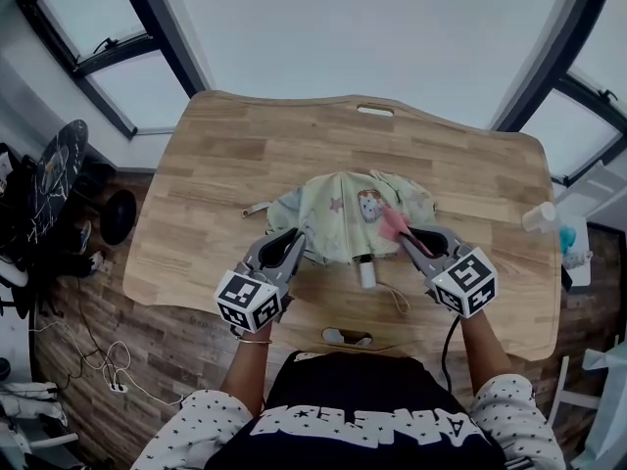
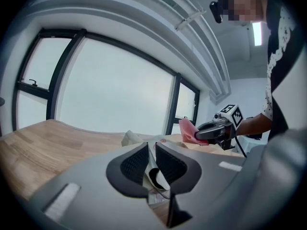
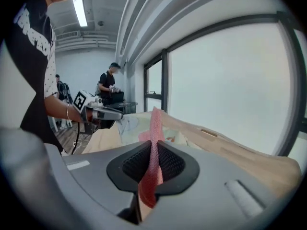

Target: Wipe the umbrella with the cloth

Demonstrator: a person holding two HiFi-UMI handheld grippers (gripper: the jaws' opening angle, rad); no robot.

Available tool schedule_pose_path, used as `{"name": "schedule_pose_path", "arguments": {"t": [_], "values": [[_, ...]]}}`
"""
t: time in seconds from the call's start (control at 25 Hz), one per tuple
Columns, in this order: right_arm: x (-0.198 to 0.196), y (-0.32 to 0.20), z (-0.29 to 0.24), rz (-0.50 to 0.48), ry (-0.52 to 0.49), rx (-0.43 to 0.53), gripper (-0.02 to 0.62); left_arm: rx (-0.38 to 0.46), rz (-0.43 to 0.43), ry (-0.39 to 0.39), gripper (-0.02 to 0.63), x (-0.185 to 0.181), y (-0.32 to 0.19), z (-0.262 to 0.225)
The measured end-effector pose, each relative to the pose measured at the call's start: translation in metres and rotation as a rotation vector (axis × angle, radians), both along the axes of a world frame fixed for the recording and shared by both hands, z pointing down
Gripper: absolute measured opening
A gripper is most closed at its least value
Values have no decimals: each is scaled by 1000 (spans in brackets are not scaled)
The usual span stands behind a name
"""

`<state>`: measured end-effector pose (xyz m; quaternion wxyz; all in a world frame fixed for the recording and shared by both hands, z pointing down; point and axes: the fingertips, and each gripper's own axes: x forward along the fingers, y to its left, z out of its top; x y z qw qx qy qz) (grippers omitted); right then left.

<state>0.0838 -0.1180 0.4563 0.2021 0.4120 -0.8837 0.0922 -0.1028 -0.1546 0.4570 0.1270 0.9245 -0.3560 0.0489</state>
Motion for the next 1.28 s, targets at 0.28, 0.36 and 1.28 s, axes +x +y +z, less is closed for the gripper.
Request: {"name": "schedule_pose_path", "arguments": {"t": [0.28, 0.36, 1.28], "values": [[19, -1, -66, 93, -215, 126, 46, 165, -34, 17, -2, 7, 8, -53], [20, 2, -81, 106, -254, 164, 44, 199, -27, 24, -2, 13, 12, -65], [17, 42, -105, 14, -277, 182, 40, 159, 320, 14, -1, 121, 82, -90]]}}
